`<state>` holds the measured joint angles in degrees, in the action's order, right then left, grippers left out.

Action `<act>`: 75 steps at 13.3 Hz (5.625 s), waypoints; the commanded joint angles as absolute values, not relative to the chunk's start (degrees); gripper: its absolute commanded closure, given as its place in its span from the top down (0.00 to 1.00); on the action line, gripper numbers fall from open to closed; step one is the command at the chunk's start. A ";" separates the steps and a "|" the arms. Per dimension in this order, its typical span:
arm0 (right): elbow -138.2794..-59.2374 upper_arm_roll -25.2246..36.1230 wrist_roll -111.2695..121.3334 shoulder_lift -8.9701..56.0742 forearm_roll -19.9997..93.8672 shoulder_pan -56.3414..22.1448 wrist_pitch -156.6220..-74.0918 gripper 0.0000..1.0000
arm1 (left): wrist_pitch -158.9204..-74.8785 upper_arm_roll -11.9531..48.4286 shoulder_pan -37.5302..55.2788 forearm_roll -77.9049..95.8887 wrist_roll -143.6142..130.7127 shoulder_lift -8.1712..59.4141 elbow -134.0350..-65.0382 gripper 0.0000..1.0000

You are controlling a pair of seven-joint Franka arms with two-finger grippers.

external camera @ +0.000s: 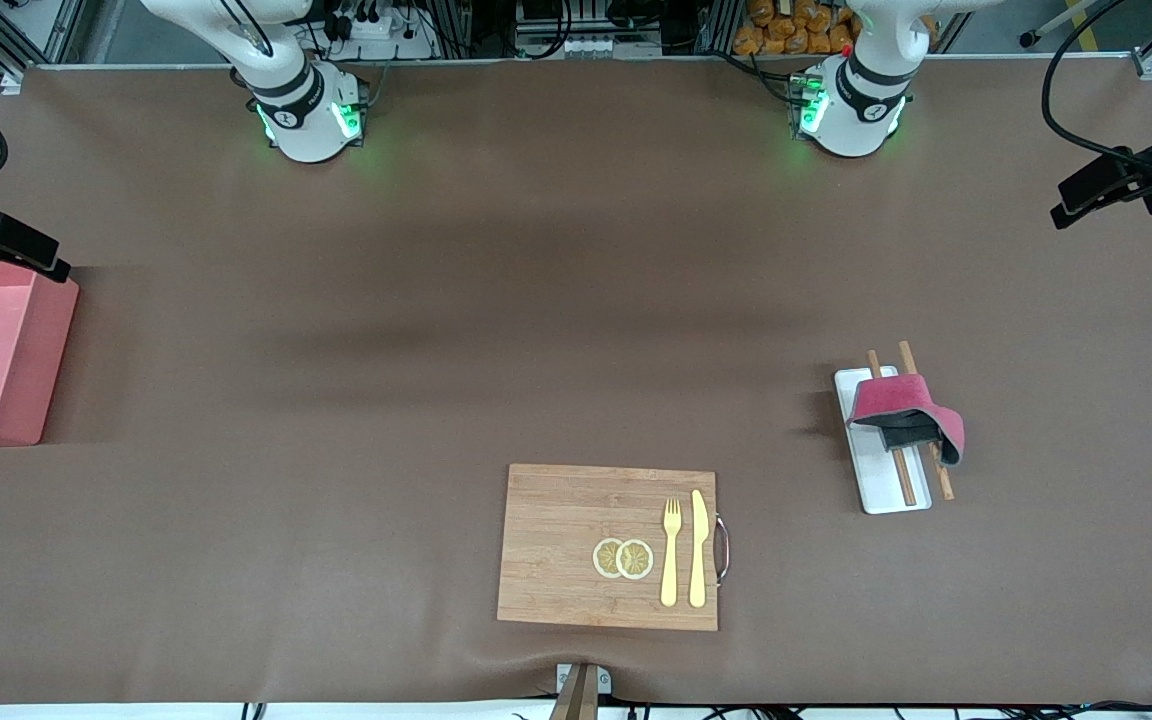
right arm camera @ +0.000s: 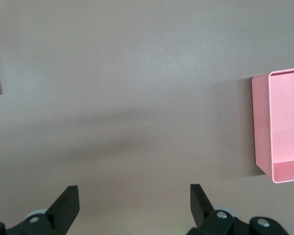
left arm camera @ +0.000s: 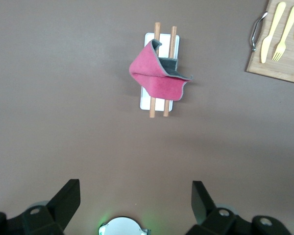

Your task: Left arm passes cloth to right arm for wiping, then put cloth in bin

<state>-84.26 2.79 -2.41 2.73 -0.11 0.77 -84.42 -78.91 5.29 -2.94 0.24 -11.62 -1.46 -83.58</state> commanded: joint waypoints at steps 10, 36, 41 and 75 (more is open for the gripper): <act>-82.88 2.72 -2.99 3.25 -0.79 0.18 -84.02 1.00 | -83.64 5.01 -4.13 0.08 -9.49 9.29 -85.42 1.00; -81.92 2.72 -2.20 4.65 0.00 0.79 -82.98 1.00 | -109.07 5.45 -2.72 -0.70 -14.15 33.05 -88.42 0.23; -81.92 2.72 -1.85 6.76 0.35 0.35 -82.88 1.00 | -108.99 5.45 -1.94 -0.70 -14.15 33.05 -88.33 0.00; -84.11 2.72 -55.99 23.20 36.04 -17.75 -97.65 1.00 | -158.82 26.37 30.67 9.05 -109.68 40.96 -74.27 0.00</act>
<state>-85.01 2.20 -55.46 22.72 35.21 -17.52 -97.97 -157.99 26.58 29.97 8.12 -108.18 40.16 -76.25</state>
